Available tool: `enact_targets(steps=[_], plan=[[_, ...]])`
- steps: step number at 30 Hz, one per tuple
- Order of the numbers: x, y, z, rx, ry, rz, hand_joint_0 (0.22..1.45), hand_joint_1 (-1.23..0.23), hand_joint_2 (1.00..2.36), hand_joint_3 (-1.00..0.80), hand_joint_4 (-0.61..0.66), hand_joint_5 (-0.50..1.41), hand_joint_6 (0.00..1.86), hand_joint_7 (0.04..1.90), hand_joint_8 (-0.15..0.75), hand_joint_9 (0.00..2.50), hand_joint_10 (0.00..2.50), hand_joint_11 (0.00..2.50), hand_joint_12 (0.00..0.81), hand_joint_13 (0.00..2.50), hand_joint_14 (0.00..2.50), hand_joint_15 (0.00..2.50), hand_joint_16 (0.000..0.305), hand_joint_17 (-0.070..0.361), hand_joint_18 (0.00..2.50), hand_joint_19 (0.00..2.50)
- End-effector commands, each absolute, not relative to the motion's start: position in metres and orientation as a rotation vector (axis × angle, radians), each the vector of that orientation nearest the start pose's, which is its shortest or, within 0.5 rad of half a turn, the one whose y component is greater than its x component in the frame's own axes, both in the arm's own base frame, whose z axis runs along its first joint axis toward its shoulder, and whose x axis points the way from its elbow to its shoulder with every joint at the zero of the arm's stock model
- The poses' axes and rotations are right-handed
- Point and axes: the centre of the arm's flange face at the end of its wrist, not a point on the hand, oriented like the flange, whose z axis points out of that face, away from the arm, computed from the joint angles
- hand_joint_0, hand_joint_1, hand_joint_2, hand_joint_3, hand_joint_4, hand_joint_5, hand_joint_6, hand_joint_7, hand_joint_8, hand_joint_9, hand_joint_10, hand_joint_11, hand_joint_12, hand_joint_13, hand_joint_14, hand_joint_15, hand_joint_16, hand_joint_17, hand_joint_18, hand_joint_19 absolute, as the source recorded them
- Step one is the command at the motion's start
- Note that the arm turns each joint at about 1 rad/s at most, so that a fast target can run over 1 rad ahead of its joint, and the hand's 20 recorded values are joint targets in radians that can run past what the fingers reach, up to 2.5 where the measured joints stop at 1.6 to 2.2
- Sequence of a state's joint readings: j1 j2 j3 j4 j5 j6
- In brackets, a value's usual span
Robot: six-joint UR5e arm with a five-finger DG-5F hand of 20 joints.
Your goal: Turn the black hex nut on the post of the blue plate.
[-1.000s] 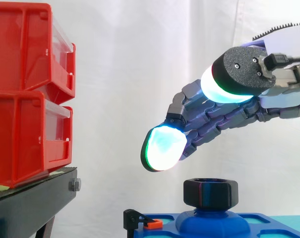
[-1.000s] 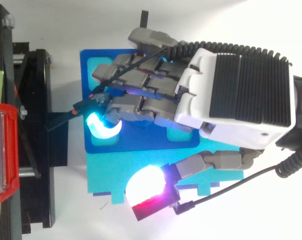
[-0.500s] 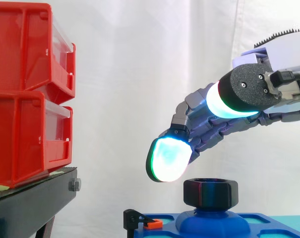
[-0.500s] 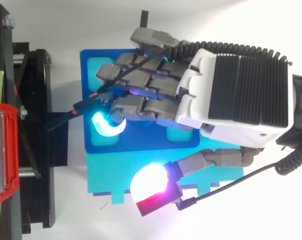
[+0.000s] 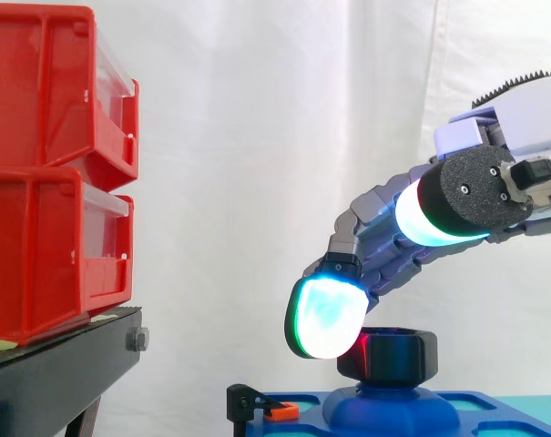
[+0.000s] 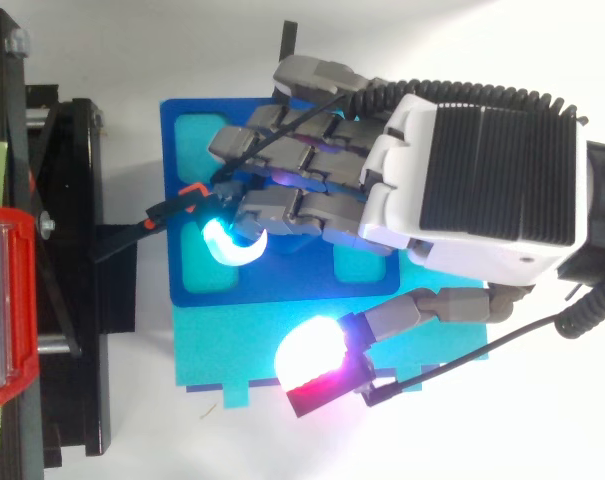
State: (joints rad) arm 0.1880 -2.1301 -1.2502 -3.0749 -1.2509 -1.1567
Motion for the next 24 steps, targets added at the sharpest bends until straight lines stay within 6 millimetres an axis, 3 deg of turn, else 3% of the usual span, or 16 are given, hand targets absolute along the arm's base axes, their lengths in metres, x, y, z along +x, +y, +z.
enact_targets(steps=[1,24], plan=[[0.701,-0.036,0.316,0.422,1.688,0.167,0.47,-0.22,1.00,-0.50,0.12,-0.23,0.50,0.81,0.236,0.22,0.00,0.00,0.384,0.25,0.00,0.10,0.062,0.140,0.06,0.17],[0.700,-0.067,0.317,0.385,1.703,0.161,0.47,-0.22,1.00,-0.50,0.12,-0.23,0.50,0.81,0.236,0.21,0.00,0.00,0.386,0.25,0.00,0.10,0.062,0.140,0.06,0.18]])
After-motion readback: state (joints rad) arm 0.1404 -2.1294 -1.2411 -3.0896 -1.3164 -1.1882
